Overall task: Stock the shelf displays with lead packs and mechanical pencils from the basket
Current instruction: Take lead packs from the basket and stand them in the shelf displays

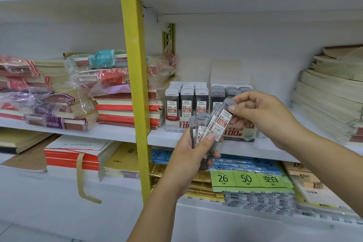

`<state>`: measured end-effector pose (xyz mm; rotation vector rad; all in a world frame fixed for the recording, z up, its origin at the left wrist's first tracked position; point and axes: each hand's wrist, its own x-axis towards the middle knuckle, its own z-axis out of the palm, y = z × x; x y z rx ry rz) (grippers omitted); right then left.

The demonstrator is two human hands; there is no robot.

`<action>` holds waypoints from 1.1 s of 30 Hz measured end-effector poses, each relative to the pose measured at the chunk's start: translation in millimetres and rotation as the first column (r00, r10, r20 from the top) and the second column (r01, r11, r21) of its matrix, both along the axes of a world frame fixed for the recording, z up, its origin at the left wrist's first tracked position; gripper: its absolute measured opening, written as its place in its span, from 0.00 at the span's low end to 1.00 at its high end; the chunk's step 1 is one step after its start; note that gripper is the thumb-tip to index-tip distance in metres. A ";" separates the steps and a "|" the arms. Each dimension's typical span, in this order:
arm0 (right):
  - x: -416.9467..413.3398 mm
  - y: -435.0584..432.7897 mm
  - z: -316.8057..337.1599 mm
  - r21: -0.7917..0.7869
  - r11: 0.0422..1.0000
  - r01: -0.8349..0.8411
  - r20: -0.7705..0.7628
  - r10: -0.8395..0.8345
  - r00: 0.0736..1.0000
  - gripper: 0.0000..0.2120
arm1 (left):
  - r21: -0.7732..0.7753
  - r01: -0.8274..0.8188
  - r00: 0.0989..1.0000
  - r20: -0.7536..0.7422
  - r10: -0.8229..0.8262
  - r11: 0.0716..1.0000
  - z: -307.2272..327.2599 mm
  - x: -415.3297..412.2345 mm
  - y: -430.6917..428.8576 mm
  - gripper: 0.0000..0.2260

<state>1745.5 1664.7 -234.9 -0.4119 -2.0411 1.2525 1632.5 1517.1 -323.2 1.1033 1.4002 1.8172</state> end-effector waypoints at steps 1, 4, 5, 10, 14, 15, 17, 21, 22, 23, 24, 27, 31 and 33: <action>0.5 2.3 3.5 0.015 1.000 0.019 -0.021 -0.019 1.000 0.06 | 0.001 -0.004 1.000 -0.009 0.004 1.000 -0.7 -1.1 0.2 0.15; 3.3 13.0 20.0 0.092 0.988 0.127 -0.144 -0.113 0.983 0.07 | 0.003 -0.041 0.999 -0.032 0.041 0.999 -3.9 -6.3 1.0 0.15; 5.2 17.2 27.2 0.112 0.982 0.151 -0.227 -0.123 0.966 0.07 | 0.010 -0.055 0.998 -0.030 0.056 0.998 -5.6 -8.3 1.7 0.13; 9.1 35.6 44.5 0.458 0.857 0.237 -0.265 -0.123 0.956 0.15 | 0.032 -0.101 0.995 0.006 0.101 0.994 -8.5 -15.3 2.8 0.04; -6.7 45.5 37.9 0.593 0.777 0.211 -0.061 -0.218 0.974 0.12 | 0.040 -0.107 0.994 0.042 0.105 0.993 -8.0 -14.9 2.6 0.04; -10.2 46.8 39.0 0.592 0.776 0.216 -0.062 -0.224 0.973 0.11 | 0.041 -0.107 0.994 0.043 0.105 0.993 -7.7 -14.7 2.7 0.04; -14.5 48.6 42.4 0.590 0.774 0.230 -0.082 -0.226 0.971 0.11 | 0.030 -0.108 0.993 0.043 0.107 0.994 -7.4 -14.2 2.7 0.05; -15.1 52.6 46.9 0.652 0.703 0.284 -0.132 -0.264 0.956 0.11 | -0.001 -0.130 0.991 0.036 0.129 0.992 -6.6 -14.5 1.9 0.05; -14.9 53.2 46.8 0.648 0.711 0.273 -0.109 -0.269 0.957 0.10 | -0.004 -0.133 0.991 0.035 0.133 0.991 -6.2 -14.7 1.7 0.06; -15.2 53.7 45.2 0.637 0.731 0.247 -0.064 -0.269 0.961 0.10 | -0.003 -0.135 0.990 0.036 0.135 0.991 -5.8 -14.5 1.9 0.06; -15.5 54.0 42.4 0.623 0.753 0.214 -0.010 -0.265 0.964 0.10 | 0.000 -0.135 0.990 0.036 0.135 0.991 -5.7 -14.5 2.0 0.06; -19.0 53.0 29.8 0.658 0.739 0.146 0.111 -0.286 0.952 0.08 | 0.014 -0.131 0.991 0.030 0.130 0.991 -5.0 -13.5 2.3 0.06; -19.2 45.9 22.4 0.830 0.498 0.251 0.061 -0.529 0.847 0.11 | 0.036 -0.110 0.994 0.027 0.109 0.993 -3.7 -11.9 1.3 0.06; -14.0 32.0 20.3 0.816 0.493 0.300 -0.024 -0.491 0.871 0.14 | 0.043 -0.102 0.995 0.028 0.100 0.994 -2.7 -12.0 0.3 0.05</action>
